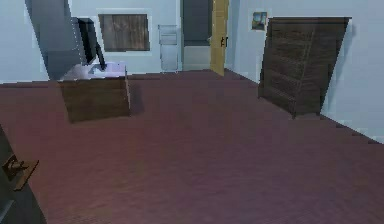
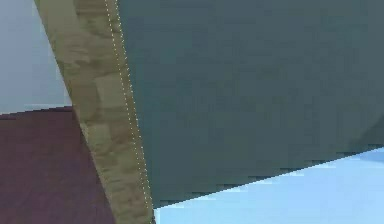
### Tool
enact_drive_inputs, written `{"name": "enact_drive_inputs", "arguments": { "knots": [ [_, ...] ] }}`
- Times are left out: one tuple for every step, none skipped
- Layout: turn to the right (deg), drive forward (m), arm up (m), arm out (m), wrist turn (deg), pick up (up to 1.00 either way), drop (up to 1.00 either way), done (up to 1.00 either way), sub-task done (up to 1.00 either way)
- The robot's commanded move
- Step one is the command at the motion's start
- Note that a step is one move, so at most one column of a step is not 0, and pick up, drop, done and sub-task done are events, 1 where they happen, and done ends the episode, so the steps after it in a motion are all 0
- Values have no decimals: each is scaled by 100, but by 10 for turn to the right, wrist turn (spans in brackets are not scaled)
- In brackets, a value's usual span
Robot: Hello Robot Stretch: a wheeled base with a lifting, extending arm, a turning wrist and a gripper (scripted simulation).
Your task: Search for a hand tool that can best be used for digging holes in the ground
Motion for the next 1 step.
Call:
{"name": "enact_drive_inputs", "arguments": {
  "knots": [
    [0, 100, 0, 0, 0, 0, 0, 0, 0]
  ]
}}
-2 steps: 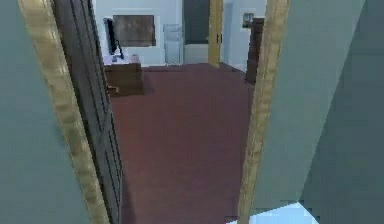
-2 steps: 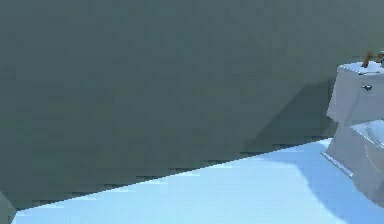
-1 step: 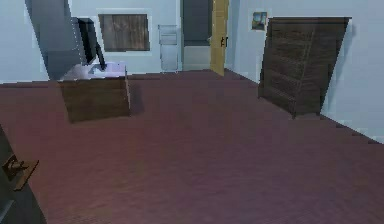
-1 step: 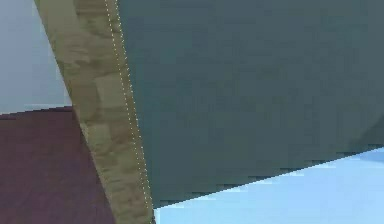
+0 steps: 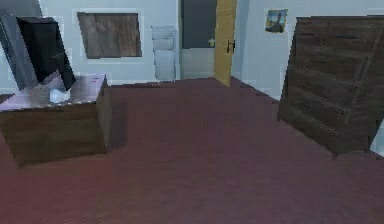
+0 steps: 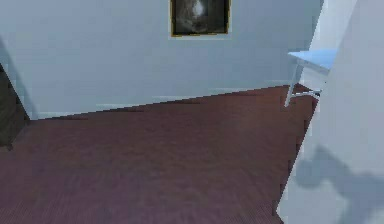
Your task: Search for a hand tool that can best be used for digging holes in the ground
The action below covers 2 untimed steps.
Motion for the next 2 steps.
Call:
{"name": "enact_drive_inputs", "arguments": {
  "knots": [
    [0, 100, 0, 0, 0, 0, 0, 0, 0],
    [0, 100, 0, 0, 0, 0, 0, 0, 0]
  ]
}}
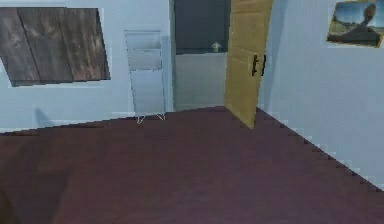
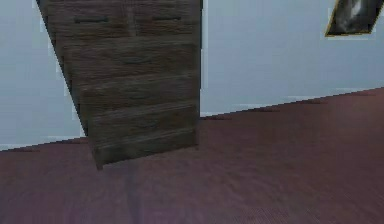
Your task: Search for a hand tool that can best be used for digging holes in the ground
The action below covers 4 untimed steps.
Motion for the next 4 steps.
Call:
{"name": "enact_drive_inputs", "arguments": {
  "knots": [
    [30, 0, 0, 0, 0, 0, 0, 0, 0],
    [0, 100, 0, 0, 0, 0, 0, 0, 0],
    [0, 100, 0, 0, 0, 0, 0, 0, 0],
    [0, 100, 0, 0, 0, 0, 0, 0, 0]
  ]
}}
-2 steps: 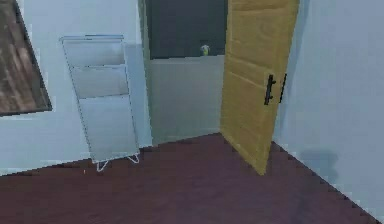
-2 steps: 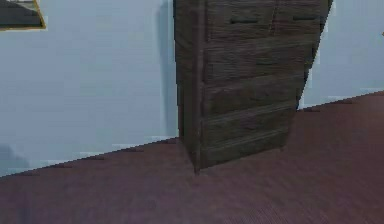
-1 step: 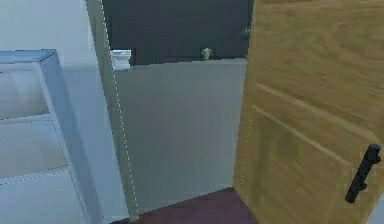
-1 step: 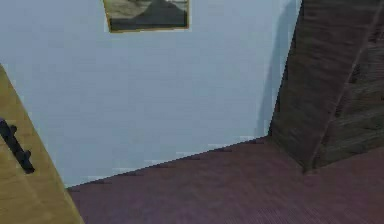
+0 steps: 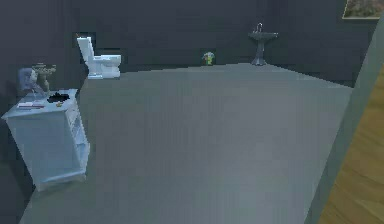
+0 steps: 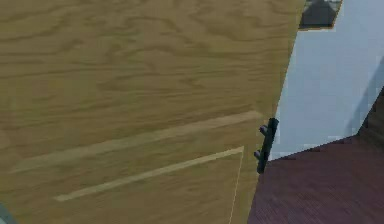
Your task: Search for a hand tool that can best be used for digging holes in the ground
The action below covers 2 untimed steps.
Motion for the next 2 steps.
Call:
{"name": "enact_drive_inputs", "arguments": {
  "knots": [
    [0, 55, 0, 0, 0, 0, 0, 0, 0],
    [360, 0, 0, 0, 0, 0, 0, 0, 0]
  ]
}}
